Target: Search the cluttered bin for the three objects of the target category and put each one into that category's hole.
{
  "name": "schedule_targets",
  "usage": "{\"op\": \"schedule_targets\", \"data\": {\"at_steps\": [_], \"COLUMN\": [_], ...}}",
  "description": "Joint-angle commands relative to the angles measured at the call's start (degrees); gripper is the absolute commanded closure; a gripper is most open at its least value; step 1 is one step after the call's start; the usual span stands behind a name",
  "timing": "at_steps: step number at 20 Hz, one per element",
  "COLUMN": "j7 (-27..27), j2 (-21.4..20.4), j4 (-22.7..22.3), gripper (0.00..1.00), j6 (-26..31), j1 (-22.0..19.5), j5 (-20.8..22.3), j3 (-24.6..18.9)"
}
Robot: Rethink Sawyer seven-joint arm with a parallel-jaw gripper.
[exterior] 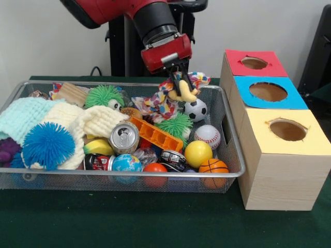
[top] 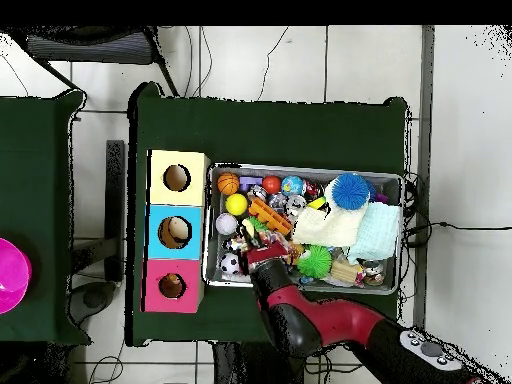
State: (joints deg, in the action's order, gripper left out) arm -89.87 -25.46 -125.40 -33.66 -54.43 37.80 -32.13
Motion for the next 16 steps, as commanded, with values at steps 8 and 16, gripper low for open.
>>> {"op": "schedule_targets", "data": {"at_steps": [8, 16], "j7": [-12.1, -10.3], "j2": [6.1, 4.9], "j4": [15.7, 16.0], "gripper": [1.00, 0.00], "j6": [5.9, 7.4], "j1": [-8.7, -7.7], "j5": [11.2, 9.3], "j3": [-4.7, -2.5]}}
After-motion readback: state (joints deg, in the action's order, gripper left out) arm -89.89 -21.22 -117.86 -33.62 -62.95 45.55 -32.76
